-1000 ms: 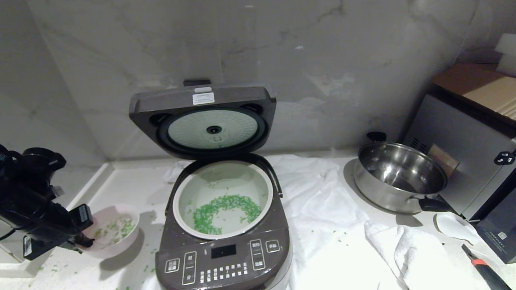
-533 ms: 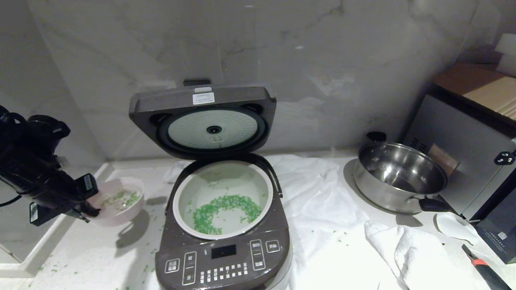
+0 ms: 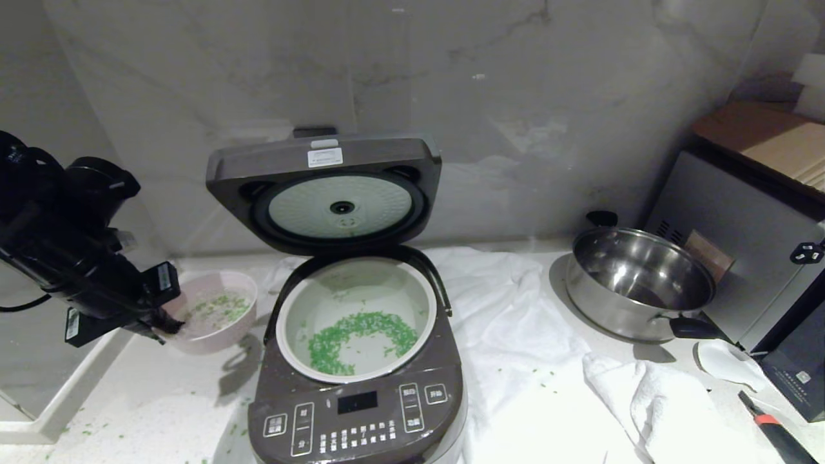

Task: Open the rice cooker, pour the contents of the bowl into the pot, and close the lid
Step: Pour the water from the bowl into the rice cooker

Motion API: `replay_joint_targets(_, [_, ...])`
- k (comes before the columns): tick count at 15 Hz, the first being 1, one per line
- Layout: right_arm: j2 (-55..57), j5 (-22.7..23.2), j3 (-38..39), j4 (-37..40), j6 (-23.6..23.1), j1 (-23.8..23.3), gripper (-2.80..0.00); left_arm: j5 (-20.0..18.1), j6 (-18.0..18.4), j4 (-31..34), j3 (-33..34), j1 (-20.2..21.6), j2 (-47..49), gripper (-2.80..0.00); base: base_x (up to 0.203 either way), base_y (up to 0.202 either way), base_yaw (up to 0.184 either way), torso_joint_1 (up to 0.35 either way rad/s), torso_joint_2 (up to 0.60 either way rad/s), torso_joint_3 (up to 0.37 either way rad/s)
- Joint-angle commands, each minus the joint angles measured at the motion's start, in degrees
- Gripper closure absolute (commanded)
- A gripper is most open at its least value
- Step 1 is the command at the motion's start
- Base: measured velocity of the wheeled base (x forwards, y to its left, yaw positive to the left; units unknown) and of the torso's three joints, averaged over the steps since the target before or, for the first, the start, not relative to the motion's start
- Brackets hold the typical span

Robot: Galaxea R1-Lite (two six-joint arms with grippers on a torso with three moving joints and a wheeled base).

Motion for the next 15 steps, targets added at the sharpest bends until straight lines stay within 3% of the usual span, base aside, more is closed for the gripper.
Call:
replay_joint_targets(1, [4.8, 0.9, -6.3, 2.0, 2.0, 0.3, 0.0, 0.0, -0.3, 1.1, -0.1, -1.1, -2.4, 0.0, 0.0, 0.0, 0.0, 0.0, 0.0, 0.0])
replay_joint_targets(4, [23.7, 3.5, -19.5, 3.5, 10.5, 3.9, 0.0, -0.1, -0.7, 3.3, -0.5, -3.3, -4.1, 0.0, 0.0, 0.0, 0.0, 0.0, 0.0, 0.0])
replay_joint_targets(7, [45.2, 6.8, -32.1, 3.5, 15.8, 8.0, 0.0, -0.1, -1.4, 4.9, -0.4, -5.1, -5.9, 0.0, 0.0, 0.0, 0.0, 0.0, 0.0, 0.0])
replay_joint_targets(11, [68.9, 19.1, -50.1, 4.2, 24.7, 10.3, 0.0, -0.1, -2.5, 5.6, 0.2, -7.1, -7.5, 0.0, 0.0, 0.0, 0.0, 0.0, 0.0, 0.0])
replay_joint_targets(15, [81.7, 33.3, -69.8, 12.1, 31.9, 13.2, 0.0, -0.1, -3.5, 5.7, 1.4, -8.8, -9.2, 0.0, 0.0, 0.0, 0.0, 0.0, 0.0, 0.0])
